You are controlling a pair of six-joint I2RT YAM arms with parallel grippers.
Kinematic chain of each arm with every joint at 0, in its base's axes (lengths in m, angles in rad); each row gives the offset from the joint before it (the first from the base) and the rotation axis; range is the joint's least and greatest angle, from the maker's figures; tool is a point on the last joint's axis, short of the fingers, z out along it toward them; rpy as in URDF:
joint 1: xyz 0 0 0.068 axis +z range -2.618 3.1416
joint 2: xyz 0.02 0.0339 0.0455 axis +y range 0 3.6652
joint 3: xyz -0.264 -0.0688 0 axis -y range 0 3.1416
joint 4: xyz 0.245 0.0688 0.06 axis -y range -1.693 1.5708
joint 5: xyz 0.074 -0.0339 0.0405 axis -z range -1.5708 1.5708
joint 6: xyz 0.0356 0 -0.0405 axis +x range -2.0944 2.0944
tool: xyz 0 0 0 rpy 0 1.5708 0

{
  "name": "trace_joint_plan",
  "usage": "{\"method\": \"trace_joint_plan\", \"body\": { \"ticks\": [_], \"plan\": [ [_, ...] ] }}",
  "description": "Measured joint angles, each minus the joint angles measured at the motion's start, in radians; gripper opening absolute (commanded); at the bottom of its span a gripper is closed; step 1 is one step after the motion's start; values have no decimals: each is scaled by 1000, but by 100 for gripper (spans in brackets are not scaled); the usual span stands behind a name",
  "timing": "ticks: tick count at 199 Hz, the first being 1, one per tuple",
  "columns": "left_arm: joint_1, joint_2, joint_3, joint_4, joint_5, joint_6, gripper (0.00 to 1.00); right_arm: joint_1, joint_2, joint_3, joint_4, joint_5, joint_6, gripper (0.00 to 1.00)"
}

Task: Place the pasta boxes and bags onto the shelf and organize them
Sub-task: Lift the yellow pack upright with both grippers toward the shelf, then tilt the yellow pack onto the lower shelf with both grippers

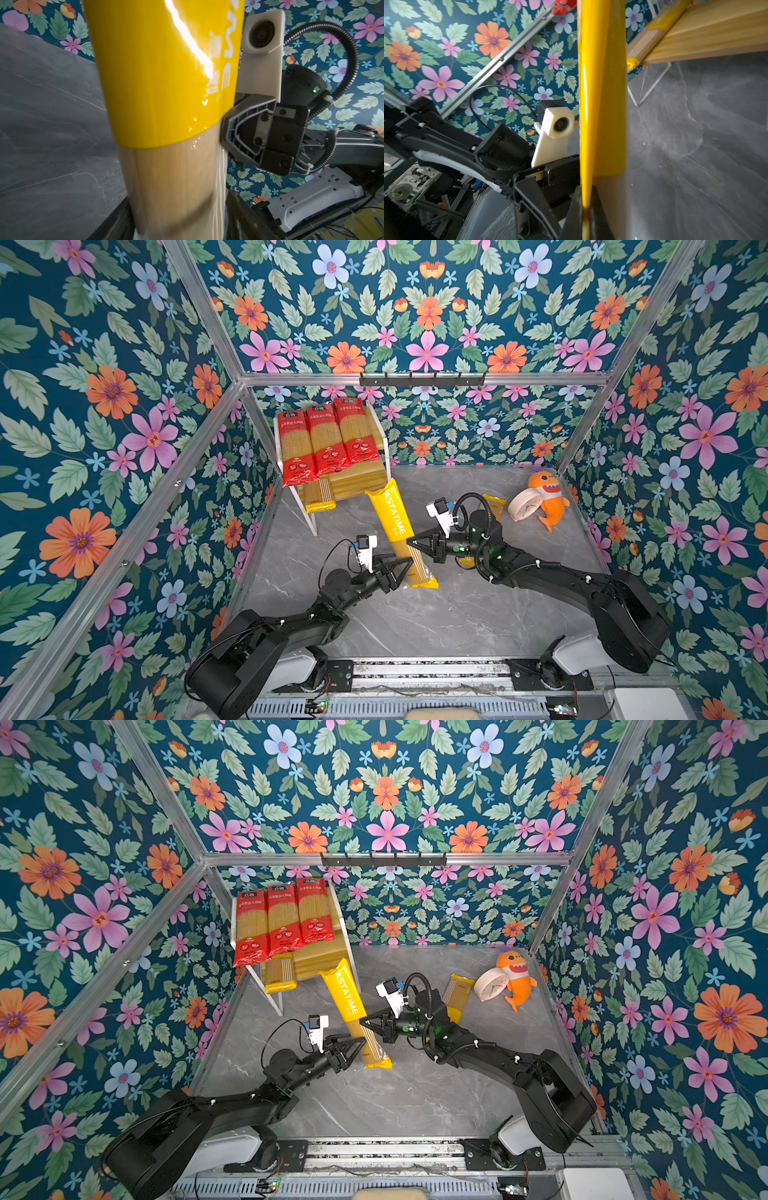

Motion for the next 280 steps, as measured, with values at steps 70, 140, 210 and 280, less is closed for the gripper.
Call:
{"method": "trace_joint_plan", "body": {
  "ticks": [70,140,210,280],
  "plan": [
    [36,30,-5,145,83,-31,37,-6,57,26,161,-126,107,0],
    [50,-13,42,-31,57,-45,19,-11,91,-6,254,-17,196,32],
    [138,-131,45,-252,-54,-126,16,-6,6,-214,195,140,190,62],
    [160,-161,64,-387,-159,-265,17,136,209,-211,355,303,299,62]
  ]
}}
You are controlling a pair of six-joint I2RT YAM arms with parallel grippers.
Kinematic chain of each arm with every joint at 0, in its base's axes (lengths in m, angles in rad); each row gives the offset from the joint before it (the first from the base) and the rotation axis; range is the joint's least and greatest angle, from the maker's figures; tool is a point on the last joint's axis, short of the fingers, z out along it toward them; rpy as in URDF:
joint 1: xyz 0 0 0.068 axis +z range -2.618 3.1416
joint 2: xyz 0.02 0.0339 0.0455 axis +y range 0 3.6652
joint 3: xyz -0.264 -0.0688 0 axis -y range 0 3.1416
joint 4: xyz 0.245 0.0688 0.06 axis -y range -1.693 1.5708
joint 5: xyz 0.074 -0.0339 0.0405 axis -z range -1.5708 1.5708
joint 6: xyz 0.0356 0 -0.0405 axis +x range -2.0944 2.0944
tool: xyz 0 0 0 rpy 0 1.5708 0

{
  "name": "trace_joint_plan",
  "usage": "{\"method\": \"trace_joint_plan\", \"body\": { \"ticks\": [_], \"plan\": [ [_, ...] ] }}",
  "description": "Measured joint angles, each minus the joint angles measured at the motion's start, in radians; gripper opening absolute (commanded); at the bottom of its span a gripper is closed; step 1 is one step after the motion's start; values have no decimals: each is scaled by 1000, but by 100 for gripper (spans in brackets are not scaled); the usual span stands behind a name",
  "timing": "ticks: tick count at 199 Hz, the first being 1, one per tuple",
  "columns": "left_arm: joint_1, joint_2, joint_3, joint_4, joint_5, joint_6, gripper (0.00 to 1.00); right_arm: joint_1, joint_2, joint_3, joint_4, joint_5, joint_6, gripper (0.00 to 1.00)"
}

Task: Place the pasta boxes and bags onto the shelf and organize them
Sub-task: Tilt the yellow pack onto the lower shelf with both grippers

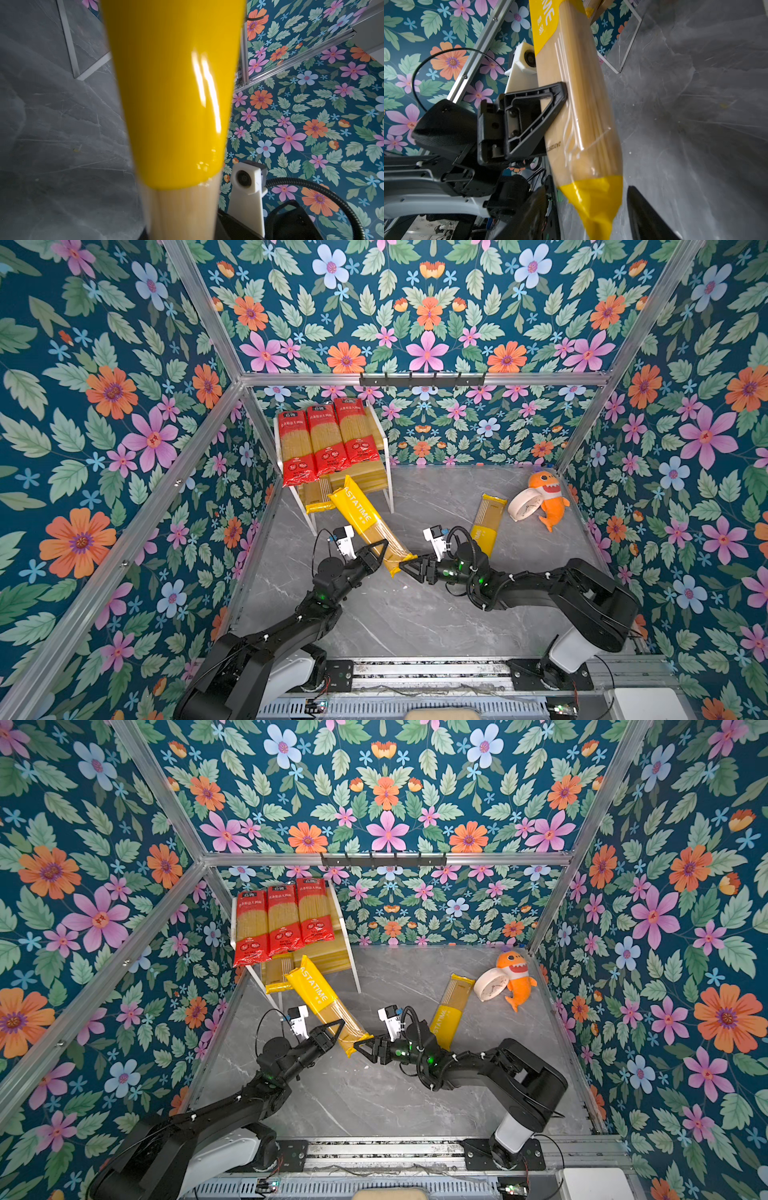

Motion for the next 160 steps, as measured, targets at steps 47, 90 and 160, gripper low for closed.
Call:
{"method": "trace_joint_plan", "body": {
  "ticks": [47,90,160],
  "plan": [
    [2,-16,3,-40,-45,-18,19,42,122,69,131,77,73,47],
    [3,-10,5,-43,-71,-38,26,44,164,69,221,113,135,23],
    [16,-38,13,-76,-90,-37,48,45,214,90,318,128,225,5]
  ]
}}
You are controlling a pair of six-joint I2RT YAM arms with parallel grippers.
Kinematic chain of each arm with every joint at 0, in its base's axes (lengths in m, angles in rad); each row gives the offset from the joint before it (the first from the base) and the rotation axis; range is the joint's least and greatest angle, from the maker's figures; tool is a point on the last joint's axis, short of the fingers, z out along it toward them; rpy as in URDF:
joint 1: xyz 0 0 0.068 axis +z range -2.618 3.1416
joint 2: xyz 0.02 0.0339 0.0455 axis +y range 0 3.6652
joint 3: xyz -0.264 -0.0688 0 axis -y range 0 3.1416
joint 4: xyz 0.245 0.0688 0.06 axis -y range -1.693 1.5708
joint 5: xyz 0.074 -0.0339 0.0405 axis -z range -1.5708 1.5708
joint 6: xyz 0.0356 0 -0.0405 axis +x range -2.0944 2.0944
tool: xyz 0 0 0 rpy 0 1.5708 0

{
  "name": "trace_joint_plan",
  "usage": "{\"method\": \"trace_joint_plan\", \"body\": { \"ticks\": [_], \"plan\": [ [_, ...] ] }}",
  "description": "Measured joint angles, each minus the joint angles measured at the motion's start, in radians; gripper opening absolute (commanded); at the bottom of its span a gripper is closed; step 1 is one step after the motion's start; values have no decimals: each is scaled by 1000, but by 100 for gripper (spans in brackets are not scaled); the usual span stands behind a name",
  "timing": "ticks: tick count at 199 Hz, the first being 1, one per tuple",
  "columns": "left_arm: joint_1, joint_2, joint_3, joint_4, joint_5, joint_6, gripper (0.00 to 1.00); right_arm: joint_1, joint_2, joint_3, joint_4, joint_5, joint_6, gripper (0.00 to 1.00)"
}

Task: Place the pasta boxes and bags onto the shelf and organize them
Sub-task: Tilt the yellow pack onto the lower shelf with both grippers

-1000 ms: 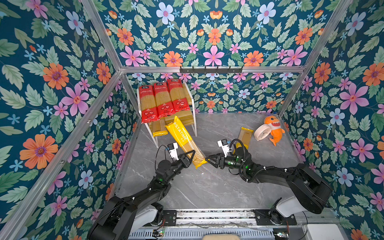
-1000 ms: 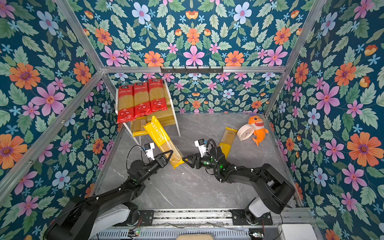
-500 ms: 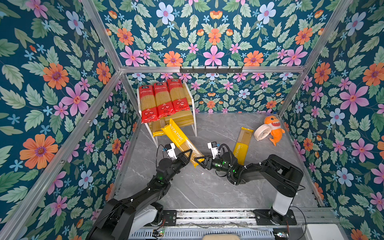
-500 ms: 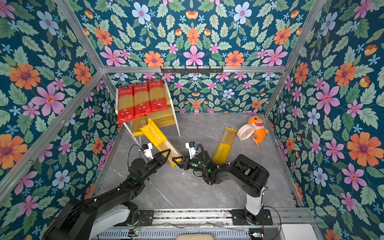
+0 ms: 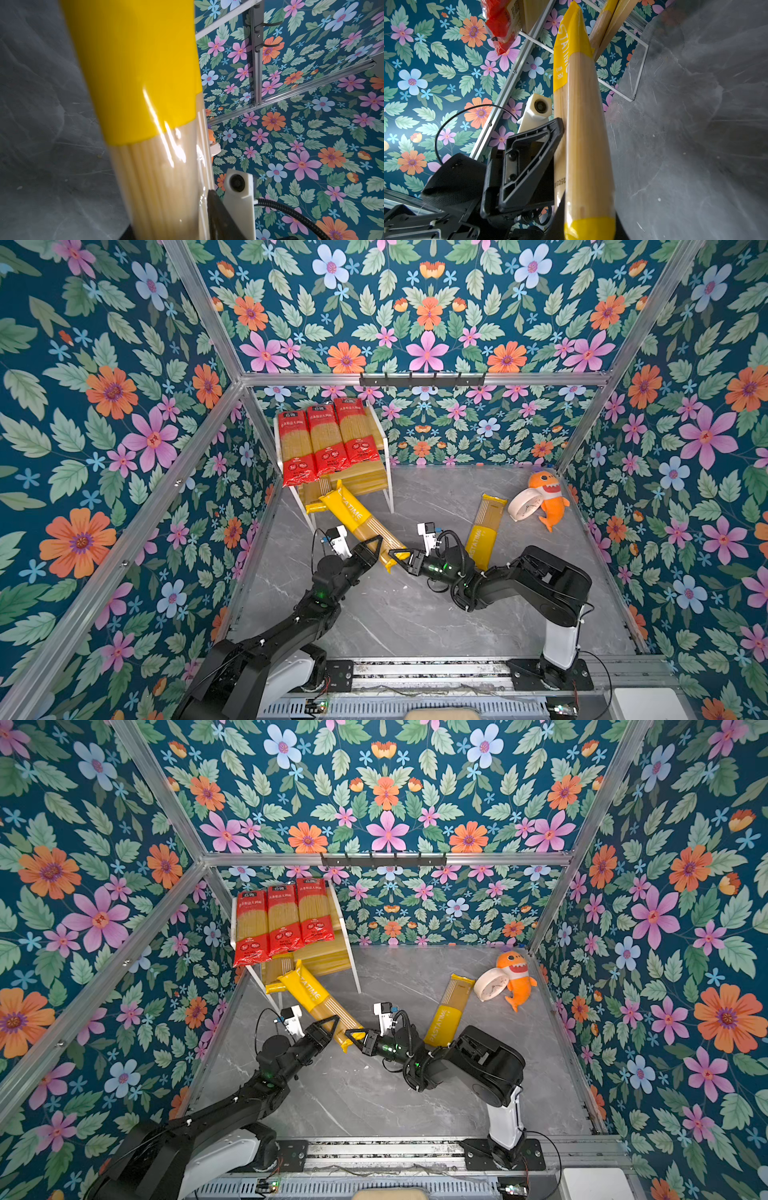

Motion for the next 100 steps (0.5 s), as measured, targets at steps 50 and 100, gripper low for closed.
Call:
{"method": "trace_joint_plan", "body": {
  "ticks": [50,100],
  "plan": [
    [45,-58,-2,-5,24,13,57,0,34,93,-10,46,34,0],
    [68,-178,-32,-67,49,32,60,-27,120,266,-88,135,66,0]
  ]
}}
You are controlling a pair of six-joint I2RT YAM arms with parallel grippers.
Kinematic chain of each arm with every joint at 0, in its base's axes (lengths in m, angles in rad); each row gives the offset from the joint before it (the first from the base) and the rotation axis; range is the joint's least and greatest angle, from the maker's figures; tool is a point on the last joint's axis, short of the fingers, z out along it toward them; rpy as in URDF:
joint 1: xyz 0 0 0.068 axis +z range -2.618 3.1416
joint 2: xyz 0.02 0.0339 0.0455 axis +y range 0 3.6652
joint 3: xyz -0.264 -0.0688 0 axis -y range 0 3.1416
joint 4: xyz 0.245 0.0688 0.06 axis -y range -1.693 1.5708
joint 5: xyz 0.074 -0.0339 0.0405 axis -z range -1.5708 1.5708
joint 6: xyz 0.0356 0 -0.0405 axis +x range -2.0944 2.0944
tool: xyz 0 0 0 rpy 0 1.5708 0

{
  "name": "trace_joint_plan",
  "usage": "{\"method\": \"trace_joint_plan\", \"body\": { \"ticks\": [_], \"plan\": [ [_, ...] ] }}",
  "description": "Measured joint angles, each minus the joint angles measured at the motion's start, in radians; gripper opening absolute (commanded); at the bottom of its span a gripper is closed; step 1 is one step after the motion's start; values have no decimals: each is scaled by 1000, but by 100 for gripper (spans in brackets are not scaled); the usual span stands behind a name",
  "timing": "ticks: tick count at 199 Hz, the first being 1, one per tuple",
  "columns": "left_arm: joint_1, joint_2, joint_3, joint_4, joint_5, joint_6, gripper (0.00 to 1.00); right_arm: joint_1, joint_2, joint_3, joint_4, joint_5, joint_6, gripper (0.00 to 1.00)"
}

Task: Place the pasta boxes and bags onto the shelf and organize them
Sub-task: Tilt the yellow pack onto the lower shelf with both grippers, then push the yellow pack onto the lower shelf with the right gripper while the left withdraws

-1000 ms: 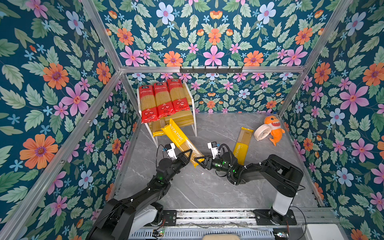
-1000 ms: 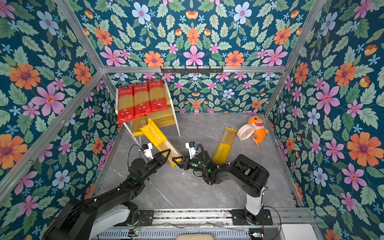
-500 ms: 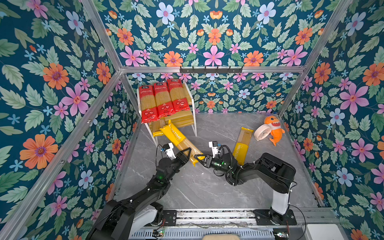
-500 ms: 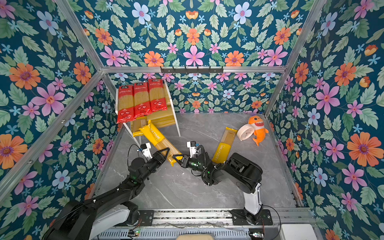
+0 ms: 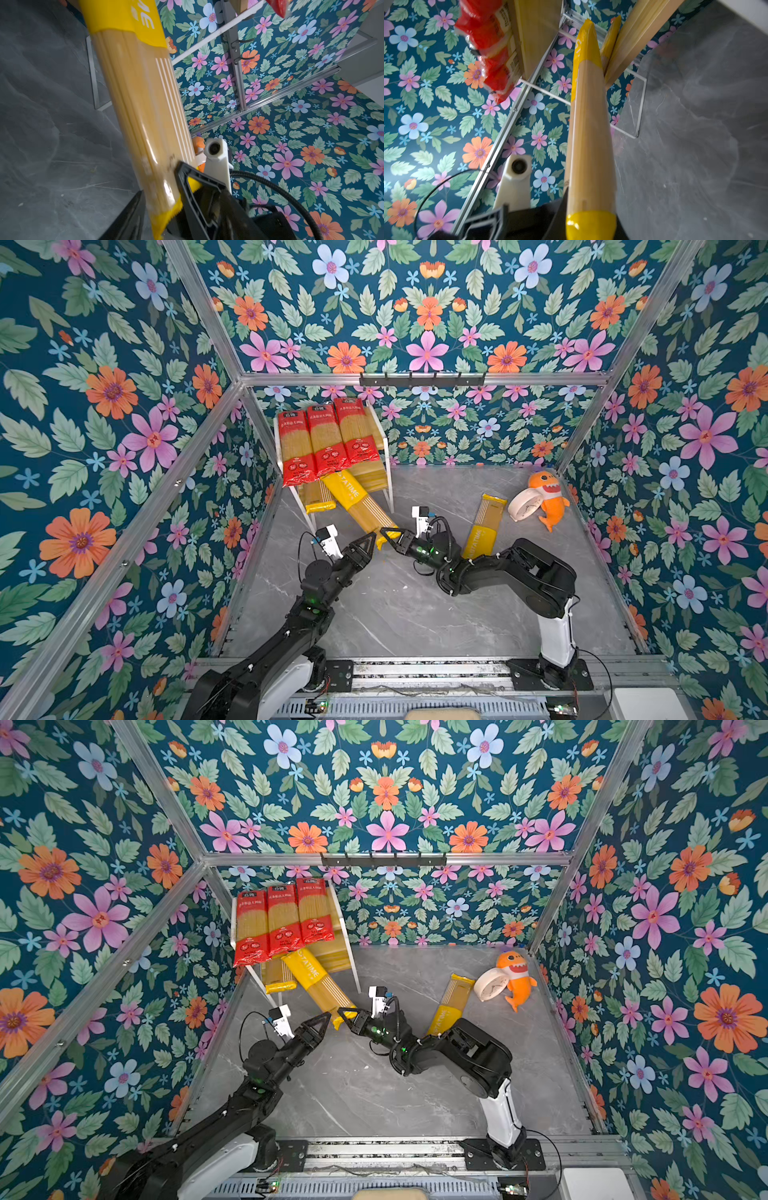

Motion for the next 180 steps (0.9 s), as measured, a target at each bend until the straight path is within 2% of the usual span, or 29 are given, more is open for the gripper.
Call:
{"method": "trace_joint_plan", "body": {
  "ticks": [35,93,111,134,165,180],
  "plan": [
    [6,-141,0,-211,-41,47,59,-23,81,189,-124,79,9,0],
    [11,-306,27,-607,-200,101,59,-11,192,446,-304,191,58,0],
    [11,-324,33,-701,-262,110,58,1,222,515,-357,223,93,5],
    [12,-326,33,-780,-315,119,58,16,254,599,-429,250,134,17],
    [13,-332,23,-816,-343,119,58,43,293,693,-504,274,157,31],
    [13,-341,18,-823,-347,119,58,49,312,727,-525,274,172,35]
  ]
}}
